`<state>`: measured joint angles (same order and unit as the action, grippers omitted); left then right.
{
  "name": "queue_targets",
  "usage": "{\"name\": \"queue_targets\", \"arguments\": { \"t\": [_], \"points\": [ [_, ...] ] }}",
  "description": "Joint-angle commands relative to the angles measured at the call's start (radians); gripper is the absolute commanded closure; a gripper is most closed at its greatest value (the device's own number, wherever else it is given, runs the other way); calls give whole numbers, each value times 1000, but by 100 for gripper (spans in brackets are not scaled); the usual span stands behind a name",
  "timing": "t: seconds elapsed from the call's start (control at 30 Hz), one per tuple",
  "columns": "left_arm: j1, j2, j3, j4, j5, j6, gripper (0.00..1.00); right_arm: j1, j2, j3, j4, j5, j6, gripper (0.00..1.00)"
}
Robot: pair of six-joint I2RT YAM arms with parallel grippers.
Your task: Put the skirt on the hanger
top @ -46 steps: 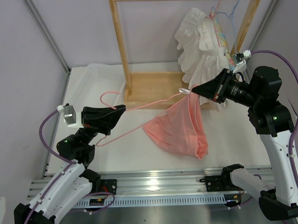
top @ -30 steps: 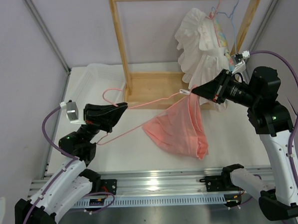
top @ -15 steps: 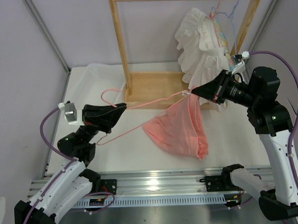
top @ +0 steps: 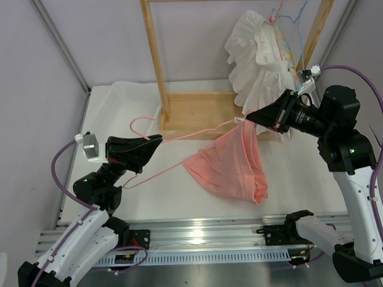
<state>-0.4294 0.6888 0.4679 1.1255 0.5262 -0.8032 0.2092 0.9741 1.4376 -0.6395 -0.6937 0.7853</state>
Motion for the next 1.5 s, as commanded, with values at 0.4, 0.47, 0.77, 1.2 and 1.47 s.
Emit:
{"name": "queue_targets", "arguments": {
  "t": [0.4,0.47,0.77,1.2,1.47],
  "points": [
    [-150,-86,63,-1136,-735,206,100,21,-55,-81,-17,252,-127,100],
    [-150,-11,63,-1187,-788,196,100,32,-55,-101,-17,276,-141,100],
    [-76,345,155,-908,-727,165,100,73,-32,-152,-12,398,-213,100],
    [-75,435,521,-1064,-680,314,100,75,-40,-178,12,395,-242,100],
    [-69,712,1001,-1119,-741,486,100,76,11,-129,26,398,-258,100]
  ]
}}
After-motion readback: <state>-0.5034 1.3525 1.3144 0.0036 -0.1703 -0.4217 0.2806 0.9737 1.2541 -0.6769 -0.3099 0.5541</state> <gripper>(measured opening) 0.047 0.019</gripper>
